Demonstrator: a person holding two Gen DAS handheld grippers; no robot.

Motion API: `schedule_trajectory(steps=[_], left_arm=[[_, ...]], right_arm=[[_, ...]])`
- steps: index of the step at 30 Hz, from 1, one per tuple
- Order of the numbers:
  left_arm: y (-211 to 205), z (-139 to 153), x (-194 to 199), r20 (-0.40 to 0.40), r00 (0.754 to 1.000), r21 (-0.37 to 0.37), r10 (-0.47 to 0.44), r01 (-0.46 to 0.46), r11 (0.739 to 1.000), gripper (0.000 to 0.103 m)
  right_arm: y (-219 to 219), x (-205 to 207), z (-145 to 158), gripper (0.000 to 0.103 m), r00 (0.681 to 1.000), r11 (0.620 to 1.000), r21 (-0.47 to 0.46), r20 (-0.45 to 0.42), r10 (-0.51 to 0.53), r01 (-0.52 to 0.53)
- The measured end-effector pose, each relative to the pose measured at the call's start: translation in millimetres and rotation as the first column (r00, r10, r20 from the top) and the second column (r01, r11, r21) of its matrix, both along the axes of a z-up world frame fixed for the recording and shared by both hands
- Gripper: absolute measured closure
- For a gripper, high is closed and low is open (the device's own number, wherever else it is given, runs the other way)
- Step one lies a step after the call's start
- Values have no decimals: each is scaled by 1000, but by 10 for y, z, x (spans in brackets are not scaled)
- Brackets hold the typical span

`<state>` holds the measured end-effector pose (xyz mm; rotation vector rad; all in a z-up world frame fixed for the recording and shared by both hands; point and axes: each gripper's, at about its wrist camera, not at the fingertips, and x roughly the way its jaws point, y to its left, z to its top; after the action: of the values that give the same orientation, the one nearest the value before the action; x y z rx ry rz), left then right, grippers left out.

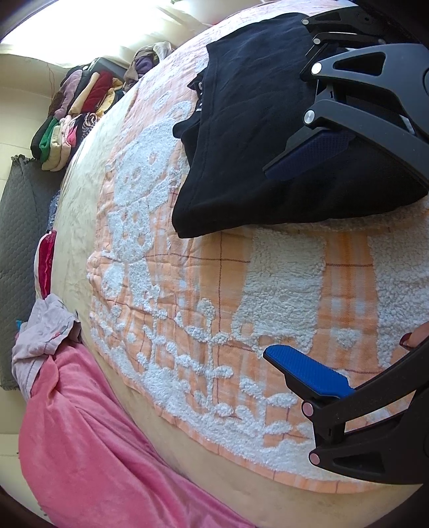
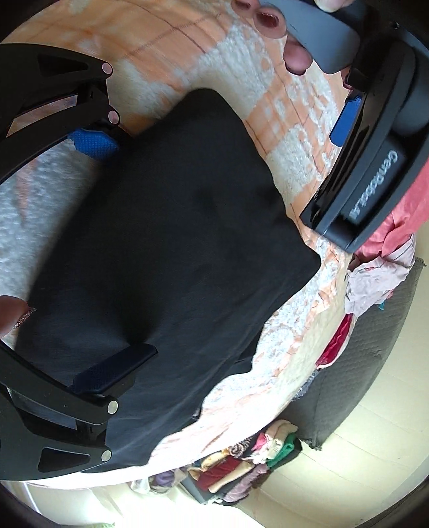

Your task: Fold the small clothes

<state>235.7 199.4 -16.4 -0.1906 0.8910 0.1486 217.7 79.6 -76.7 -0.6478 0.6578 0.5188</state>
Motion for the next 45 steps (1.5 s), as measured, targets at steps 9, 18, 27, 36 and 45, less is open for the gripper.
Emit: schedule_trajectory(steps=[9, 18, 27, 36, 45], left_arm=[[27, -93, 131, -12, 1000, -73, 13, -13, 997, 10], [-42, -115, 169, -16, 1000, -65, 2, -3, 998, 10], [-96, -31, 264, 6, 999, -203, -34, 34, 979, 10], [-325, -52, 502, -48, 994, -308, -99, 79, 948, 10], [-726, 141, 624, -23, 986, -355, -163, 144, 924, 60]], right_arm=[[13, -47, 38, 9, 988, 999, -27, 151, 33, -29], [-25, -151, 90, 78, 985, 995, 18, 143, 94, -98], [-244, -119, 272, 87, 994, 979, 185, 84, 69, -83], [-480, -189, 473, 89, 995, 961, 268, 94, 37, -61], [-790, -259, 646, 91, 993, 936, 350, 122, -11, -33]])
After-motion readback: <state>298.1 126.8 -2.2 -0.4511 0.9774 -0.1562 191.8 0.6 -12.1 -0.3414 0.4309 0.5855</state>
